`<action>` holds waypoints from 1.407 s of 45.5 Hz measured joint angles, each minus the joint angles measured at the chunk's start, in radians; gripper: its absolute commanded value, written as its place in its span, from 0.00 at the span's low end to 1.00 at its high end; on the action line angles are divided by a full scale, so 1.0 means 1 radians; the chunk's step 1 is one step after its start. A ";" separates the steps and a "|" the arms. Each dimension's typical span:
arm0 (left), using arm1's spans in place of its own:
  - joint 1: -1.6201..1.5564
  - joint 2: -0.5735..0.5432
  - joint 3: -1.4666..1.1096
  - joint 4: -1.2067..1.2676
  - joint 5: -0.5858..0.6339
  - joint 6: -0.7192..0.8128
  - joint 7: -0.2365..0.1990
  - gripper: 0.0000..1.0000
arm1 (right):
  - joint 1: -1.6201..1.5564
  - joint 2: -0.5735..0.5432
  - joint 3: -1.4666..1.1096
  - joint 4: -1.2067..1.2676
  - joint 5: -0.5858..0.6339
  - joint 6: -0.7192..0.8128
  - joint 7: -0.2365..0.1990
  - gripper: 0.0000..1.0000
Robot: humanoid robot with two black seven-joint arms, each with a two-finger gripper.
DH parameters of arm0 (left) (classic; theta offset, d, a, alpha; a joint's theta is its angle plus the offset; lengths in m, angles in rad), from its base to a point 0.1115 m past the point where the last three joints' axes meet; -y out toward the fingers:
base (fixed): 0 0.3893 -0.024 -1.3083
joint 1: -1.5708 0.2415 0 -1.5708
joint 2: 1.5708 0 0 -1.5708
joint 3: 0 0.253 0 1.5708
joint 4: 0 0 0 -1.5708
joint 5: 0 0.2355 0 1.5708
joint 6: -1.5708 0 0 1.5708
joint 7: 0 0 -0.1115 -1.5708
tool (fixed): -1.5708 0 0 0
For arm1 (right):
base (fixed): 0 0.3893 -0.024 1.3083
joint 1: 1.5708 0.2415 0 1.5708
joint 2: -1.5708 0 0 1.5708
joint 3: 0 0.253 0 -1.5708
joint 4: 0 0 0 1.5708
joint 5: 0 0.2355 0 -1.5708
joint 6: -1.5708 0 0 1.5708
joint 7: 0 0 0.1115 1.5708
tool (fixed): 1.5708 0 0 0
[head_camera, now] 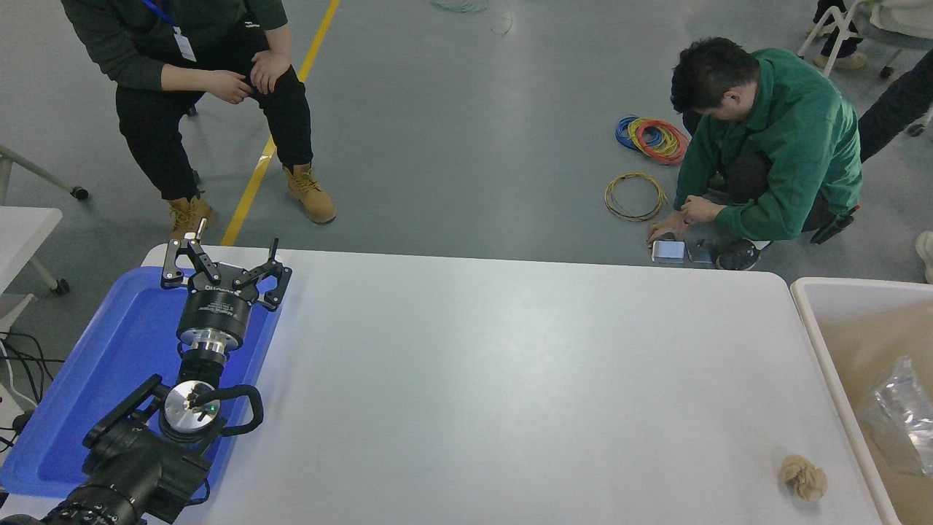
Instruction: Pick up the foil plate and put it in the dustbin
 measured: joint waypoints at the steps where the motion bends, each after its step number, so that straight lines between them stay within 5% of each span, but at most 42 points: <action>1: 0.000 0.000 0.000 0.000 0.000 0.000 0.000 1.00 | 0.005 -0.003 0.000 0.001 -0.001 0.001 0.000 1.00; 22: 0.000 0.000 0.000 0.000 0.000 0.000 0.000 1.00 | 0.518 -0.081 -0.302 0.165 -0.021 0.075 0.000 1.00; 36: 0.000 0.000 0.000 0.000 0.000 0.000 0.000 1.00 | 0.951 0.032 -0.542 0.330 -0.040 0.303 -0.003 1.00; 64: 0.000 0.000 0.000 0.000 0.000 0.000 0.001 1.00 | 1.299 0.158 -0.606 0.777 -0.099 0.596 -0.005 1.00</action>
